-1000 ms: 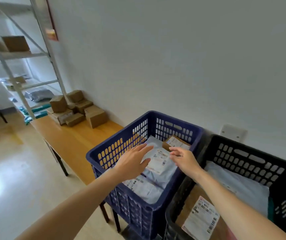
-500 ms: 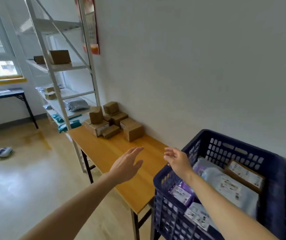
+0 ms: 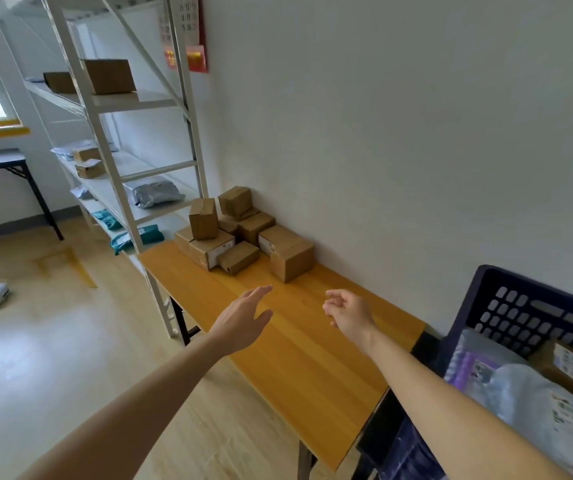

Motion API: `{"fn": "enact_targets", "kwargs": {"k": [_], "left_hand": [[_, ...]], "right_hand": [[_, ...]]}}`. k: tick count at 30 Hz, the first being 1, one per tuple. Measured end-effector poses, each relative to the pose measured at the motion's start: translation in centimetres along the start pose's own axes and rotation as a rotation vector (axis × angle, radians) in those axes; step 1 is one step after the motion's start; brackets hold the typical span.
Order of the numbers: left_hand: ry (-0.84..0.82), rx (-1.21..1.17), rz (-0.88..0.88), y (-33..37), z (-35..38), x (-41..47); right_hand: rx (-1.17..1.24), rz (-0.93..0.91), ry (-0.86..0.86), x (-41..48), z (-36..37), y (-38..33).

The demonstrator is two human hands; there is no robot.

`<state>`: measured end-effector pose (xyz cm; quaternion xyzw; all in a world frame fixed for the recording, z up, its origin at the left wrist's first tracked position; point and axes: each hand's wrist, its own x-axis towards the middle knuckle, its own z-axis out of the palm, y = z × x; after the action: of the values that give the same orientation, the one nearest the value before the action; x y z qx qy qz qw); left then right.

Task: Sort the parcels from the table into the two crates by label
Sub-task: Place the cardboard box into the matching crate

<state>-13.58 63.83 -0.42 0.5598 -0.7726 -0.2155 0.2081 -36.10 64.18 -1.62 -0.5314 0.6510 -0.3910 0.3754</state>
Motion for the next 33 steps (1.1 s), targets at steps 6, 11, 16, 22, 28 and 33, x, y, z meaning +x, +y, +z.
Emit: {"fn": "enact_targets", "kwargs": {"k": [6,11,16,22,28,33], "left_hand": [[-0.092,-0.057,-0.055,-4.8,0.2,8.6],[-0.194,-0.047,-0.091,-8.1,-0.4,16.6],[-0.260,-0.071,-0.115,-11.1,-0.2,22.6],[-0.348,-0.146,-0.135,-15.1,1.2,29.1],[-0.442,-0.208,-0.141,-18.5,2.7,36.6],[-0.520,-0.414,-0.282,-21.4,4.9,41.4]], "right_hand": [[-0.033,0.028,0.003,9.7,2.3,0.0],[0.006,0.109,0.015,17.3,4.4,0.8],[0.043,0.183,0.039,22.4,6.6,1.8],[0.063,0.300,0.075,26.5,9.8,3.4],[0.068,0.440,0.175,31.1,12.6,4.2],[0.120,0.551,0.256,34.2,15.4,4.4]]}}
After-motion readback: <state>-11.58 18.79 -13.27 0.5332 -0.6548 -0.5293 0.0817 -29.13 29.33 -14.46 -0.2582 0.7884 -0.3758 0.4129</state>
